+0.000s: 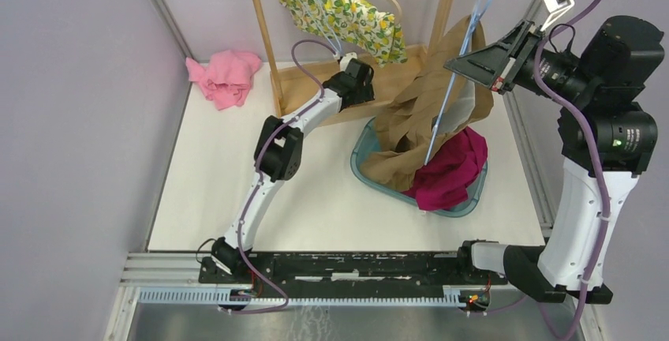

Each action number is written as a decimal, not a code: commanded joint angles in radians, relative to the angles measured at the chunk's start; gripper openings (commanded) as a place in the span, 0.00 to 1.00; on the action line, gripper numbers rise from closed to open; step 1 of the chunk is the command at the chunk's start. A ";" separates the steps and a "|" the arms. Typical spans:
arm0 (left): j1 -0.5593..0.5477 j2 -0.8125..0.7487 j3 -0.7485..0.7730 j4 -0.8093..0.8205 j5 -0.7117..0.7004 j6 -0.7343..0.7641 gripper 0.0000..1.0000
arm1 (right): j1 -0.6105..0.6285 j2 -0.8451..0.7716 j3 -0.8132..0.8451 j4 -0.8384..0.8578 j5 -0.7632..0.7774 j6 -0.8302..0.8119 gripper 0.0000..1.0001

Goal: Place the skirt on the hanger
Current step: Adjust the clothesline at the center of the board.

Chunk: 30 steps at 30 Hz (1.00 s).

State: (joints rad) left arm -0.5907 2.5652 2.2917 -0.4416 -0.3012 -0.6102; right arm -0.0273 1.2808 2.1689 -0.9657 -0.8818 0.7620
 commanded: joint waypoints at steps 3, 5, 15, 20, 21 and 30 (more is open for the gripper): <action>0.012 -0.024 -0.061 -0.031 0.074 -0.121 0.78 | -0.002 -0.063 0.054 0.101 -0.011 -0.003 0.01; 0.010 -0.055 -0.138 0.011 0.094 -0.131 0.75 | -0.002 -0.065 0.055 0.103 -0.012 0.000 0.01; -0.066 -0.139 -0.368 0.081 0.165 -0.077 0.62 | -0.002 -0.091 0.037 0.117 -0.008 0.019 0.01; -0.099 -0.222 -0.567 0.153 0.162 -0.056 0.61 | -0.001 -0.112 0.055 0.078 0.000 0.012 0.01; -0.105 -0.232 -0.598 0.163 0.157 -0.050 0.61 | -0.002 -0.115 0.057 0.074 -0.002 0.014 0.01; -0.161 -0.385 -0.874 0.265 0.135 -0.026 0.59 | -0.002 -0.129 0.065 0.010 -0.017 -0.001 0.01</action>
State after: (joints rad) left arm -0.6834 2.2021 1.5398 -0.0517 -0.2211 -0.6697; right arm -0.0273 1.1702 2.1933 -1.0271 -0.8875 0.7876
